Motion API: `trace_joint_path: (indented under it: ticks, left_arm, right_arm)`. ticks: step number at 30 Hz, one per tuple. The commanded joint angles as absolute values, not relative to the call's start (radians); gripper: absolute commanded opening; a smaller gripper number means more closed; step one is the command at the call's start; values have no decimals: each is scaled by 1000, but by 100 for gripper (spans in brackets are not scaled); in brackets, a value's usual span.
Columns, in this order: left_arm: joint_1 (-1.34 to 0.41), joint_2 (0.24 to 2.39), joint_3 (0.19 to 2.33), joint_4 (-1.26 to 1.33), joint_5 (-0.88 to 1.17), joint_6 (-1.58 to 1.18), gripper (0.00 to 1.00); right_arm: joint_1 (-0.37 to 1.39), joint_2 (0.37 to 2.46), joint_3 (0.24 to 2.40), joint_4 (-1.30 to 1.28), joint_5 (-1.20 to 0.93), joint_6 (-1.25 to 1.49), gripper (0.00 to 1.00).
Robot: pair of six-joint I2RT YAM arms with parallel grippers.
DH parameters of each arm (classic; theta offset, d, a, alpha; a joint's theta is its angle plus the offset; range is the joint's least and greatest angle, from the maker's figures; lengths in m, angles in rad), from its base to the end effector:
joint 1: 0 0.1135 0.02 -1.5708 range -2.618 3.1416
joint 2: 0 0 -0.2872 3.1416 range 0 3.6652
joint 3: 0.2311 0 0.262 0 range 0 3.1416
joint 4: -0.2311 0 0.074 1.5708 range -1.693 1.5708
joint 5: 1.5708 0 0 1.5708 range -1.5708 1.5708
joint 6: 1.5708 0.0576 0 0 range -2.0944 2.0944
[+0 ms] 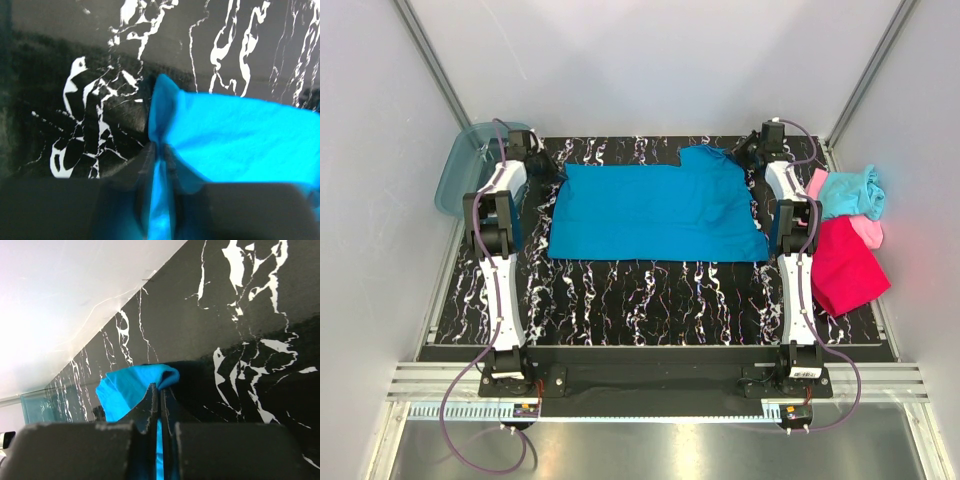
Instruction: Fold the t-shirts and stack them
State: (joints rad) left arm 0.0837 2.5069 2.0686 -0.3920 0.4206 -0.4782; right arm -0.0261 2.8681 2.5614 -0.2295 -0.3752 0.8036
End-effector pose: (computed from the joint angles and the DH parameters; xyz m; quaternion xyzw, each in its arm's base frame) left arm 0.5930 0.0261 0.1365 -0.1802 0.8969 -0.2602 0.3089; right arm 0.6678 0.0037 0.1061 0.2598 0.8187 0.3342 0.3882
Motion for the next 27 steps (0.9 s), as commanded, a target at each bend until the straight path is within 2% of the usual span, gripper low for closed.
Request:
trace_joint_path:
  ticks: [1,14,27]
  left_arm:
    - [91,2467,2049,-405,433,-476,0]
    - [77,2405,1982,-339,384,-459,0]
    - [74,2203,1914,-262,388,-489,0]
  right_arm:
    - [-21,2846,2562,-190,-350,784,0]
    - [-23,2827,2557,-134,-347,775,0]
    - [-25,2600,2402,-26,-353,759,0]
